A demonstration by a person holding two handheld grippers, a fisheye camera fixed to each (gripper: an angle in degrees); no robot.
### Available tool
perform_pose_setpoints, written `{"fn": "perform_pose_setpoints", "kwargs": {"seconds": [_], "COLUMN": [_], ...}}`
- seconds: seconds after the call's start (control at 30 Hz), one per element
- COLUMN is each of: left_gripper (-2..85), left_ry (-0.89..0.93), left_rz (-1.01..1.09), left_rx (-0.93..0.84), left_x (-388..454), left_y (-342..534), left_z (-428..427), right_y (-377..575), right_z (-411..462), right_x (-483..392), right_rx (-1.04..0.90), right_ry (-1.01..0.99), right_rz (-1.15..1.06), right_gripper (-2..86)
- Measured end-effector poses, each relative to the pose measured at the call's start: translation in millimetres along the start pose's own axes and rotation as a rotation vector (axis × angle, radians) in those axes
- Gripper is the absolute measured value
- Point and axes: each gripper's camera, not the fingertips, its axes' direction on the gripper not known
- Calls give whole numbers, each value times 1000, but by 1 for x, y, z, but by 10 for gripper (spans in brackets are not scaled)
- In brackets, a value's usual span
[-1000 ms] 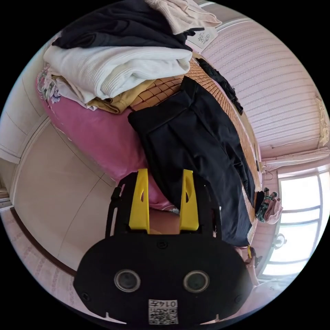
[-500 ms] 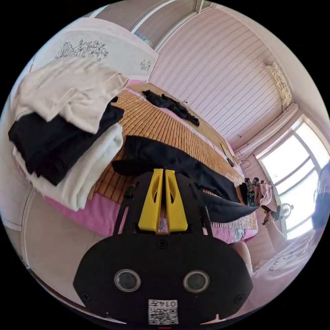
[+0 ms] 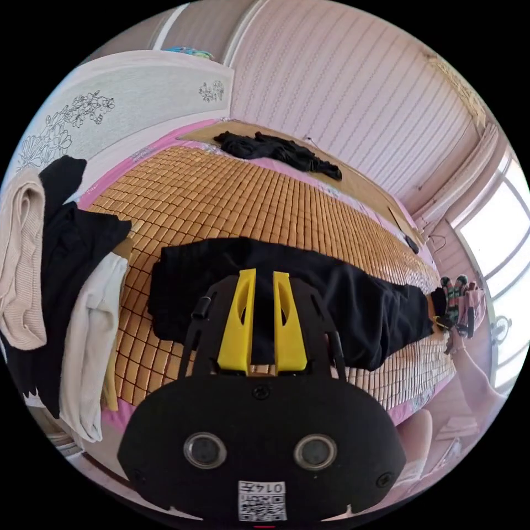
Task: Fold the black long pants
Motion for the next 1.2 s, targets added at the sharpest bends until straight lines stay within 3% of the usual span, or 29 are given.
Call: {"fn": "perform_pose_setpoints", "kwargs": {"seconds": [0.2, 0.3, 0.43, 0.7, 0.77, 1.03, 1.2], "left_gripper": [30, -2, -9, -10, -10, -4, 36], "left_ry": [-181, -245, -356, -291, -300, -346, -156], "left_rz": [160, 315, 520, 469, 473, 441, 648], "left_rx": [-311, -331, -487, -578, -611, -348, -258], "left_x": [40, 64, 88, 75, 72, 90, 175], "left_y": [30, 37, 66, 148, 170, 181, 166], "left_z": [98, 108, 118, 95, 91, 31, 30], "right_y": [6, 9, 37, 136, 164, 187, 201], "right_z": [26, 19, 8, -29, -35, -81, -83], "right_x": [-21, -32, -53, -23, -7, 17, 45], "right_rx": [27, -10, -72, -225, -279, -132, -28], "right_ry": [59, 102, 329, 269, 335, 274, 116], "right_rz": [-68, -151, -319, -260, -211, -141, 16], "right_gripper": [8, -2, -5, -4, -3, 18, 84]}}
